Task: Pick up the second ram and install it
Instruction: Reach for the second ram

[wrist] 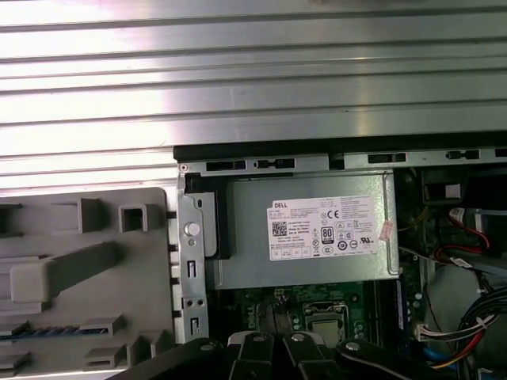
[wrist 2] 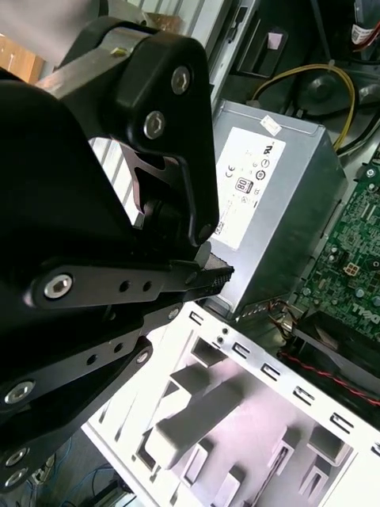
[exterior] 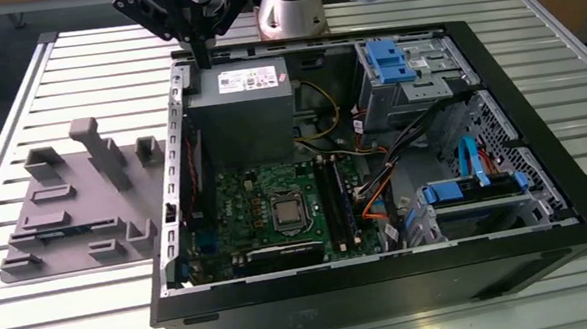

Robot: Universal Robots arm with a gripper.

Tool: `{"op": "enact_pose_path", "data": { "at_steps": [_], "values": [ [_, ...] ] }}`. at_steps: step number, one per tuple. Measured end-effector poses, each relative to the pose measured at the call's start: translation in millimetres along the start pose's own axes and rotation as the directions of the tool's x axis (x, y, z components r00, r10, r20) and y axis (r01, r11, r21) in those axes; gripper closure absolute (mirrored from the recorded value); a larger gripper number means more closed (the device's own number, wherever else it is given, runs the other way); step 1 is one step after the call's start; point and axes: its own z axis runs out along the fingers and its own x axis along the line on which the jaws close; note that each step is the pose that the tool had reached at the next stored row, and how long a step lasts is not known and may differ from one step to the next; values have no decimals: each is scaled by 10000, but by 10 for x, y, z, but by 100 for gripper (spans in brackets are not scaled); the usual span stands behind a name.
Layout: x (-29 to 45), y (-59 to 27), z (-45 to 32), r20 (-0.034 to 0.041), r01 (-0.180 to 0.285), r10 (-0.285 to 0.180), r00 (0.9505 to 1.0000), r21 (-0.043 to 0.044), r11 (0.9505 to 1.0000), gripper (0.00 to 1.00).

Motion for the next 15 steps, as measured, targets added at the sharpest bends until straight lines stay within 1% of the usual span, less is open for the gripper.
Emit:
{"op": "enact_pose_path", "data": {
  "at_steps": [15],
  "values": [
    [63, -5, 0, 0, 1, -1, 10000, 0, 10000, 89]
  ]
}}
